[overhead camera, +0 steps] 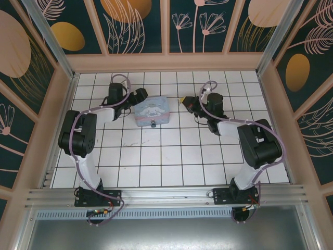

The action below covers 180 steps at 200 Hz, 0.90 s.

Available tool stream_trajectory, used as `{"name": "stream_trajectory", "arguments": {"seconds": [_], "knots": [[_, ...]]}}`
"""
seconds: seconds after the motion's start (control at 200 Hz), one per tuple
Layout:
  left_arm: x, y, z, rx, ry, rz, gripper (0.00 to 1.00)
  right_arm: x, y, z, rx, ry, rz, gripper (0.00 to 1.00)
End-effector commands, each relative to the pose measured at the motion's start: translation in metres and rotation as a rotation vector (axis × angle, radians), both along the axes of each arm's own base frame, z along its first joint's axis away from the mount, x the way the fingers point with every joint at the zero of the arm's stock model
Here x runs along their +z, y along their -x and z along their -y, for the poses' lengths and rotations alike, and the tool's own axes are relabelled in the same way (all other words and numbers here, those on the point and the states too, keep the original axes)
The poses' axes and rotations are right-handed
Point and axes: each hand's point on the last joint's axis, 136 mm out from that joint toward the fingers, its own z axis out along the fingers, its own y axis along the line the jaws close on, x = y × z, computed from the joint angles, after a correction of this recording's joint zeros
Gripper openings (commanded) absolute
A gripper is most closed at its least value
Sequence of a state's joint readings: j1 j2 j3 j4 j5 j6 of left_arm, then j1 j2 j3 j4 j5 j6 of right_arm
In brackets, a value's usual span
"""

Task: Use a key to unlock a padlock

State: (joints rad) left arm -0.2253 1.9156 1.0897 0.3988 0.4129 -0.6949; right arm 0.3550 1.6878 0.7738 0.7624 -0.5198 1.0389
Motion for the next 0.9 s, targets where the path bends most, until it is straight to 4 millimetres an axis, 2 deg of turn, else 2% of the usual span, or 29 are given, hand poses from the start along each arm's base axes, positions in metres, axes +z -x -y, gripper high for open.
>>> {"name": "stream_trajectory", "arguments": {"seconds": [0.0, 0.205, 0.325, 0.35, 0.37, 0.535, 0.656, 0.676, 0.726, 0.831, 0.896], "knots": [[0.033, 0.004, 0.028, -0.039, 0.077, 0.08, 0.92, 0.013, 0.007, 0.011, -0.038, 0.03, 0.061, 0.0], [0.035, 0.019, 0.06, -0.048, 0.155, 0.073, 0.91, 0.01, 0.018, 0.024, -0.067, 0.08, 0.062, 0.0], [0.032, 0.03, 0.063, -0.023, 0.182, 0.061, 0.91, 0.008, 0.025, 0.03, -0.079, 0.093, 0.062, 0.0], [0.037, 0.03, 0.064, -0.019, 0.194, 0.071, 0.91, 0.008, 0.026, 0.031, -0.078, 0.094, 0.064, 0.0], [0.03, 0.036, 0.062, -0.018, 0.195, 0.053, 0.91, 0.008, 0.027, 0.031, -0.076, 0.094, 0.064, 0.0], [0.033, 0.058, 0.07, -0.028, 0.238, 0.046, 0.91, 0.009, 0.038, 0.031, -0.053, 0.094, 0.065, 0.0], [0.03, 0.062, 0.047, 0.063, 0.123, 0.056, 0.92, 0.011, 0.046, 0.031, -0.034, 0.114, 0.078, 0.0], [0.041, 0.062, 0.041, 0.084, 0.1, 0.081, 0.93, 0.011, 0.048, 0.031, -0.031, 0.12, 0.077, 0.0], [0.048, 0.068, 0.03, 0.115, 0.06, 0.106, 0.94, 0.013, 0.051, 0.032, -0.026, 0.13, 0.081, 0.0], [0.063, 0.089, 0.02, 0.117, 0.058, 0.131, 0.95, 0.016, 0.054, 0.032, -0.01, 0.154, 0.093, 0.0], [0.063, 0.109, 0.021, 0.086, 0.079, 0.12, 0.94, 0.017, 0.053, 0.03, 0.003, 0.167, 0.096, 0.0]]}}
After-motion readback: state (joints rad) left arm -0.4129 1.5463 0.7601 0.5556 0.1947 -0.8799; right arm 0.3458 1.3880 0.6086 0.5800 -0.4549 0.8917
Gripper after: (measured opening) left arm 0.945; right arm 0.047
